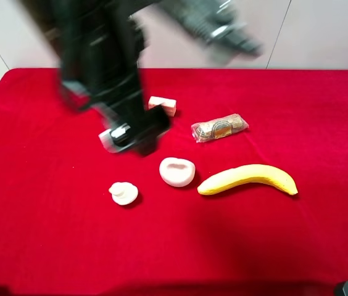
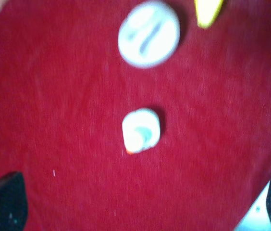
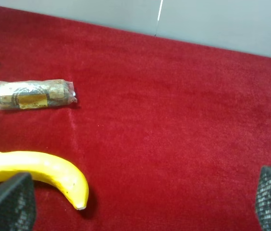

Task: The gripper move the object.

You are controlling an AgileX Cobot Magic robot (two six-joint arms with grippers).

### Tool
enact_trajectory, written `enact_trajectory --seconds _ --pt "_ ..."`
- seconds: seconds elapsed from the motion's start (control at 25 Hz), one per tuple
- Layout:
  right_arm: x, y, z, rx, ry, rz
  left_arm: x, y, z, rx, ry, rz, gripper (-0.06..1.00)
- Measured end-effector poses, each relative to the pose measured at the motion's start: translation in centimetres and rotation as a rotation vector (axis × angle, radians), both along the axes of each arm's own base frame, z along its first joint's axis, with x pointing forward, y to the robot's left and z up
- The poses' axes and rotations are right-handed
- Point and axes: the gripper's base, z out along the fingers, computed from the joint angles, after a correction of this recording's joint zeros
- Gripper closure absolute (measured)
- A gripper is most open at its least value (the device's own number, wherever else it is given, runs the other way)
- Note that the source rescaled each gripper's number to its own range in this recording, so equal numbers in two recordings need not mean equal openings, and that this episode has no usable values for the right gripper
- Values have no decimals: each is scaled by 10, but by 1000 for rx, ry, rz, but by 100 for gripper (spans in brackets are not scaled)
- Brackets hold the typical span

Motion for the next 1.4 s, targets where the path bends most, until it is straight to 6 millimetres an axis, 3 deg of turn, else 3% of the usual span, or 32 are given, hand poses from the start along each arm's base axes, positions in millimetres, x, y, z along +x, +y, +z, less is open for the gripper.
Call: enact_trajectory --seconds 0.28,0.56,1.0,1.16,1.4 --pt "0 0 0 0 0 0 -31 56 -22 43 44 103 -5" --pt "0 0 0 0 1 0 -53 96 -34 38 50 155 -5" --pt "0 0 0 0 1 0 -88 159 -68 29 47 157 -5" --pt "0 0 0 0 1 0 -96 174 -77 -13 28 152 -5" --pt "0 0 0 0 0 0 -94 180 -72 -60 -60 138 -5"
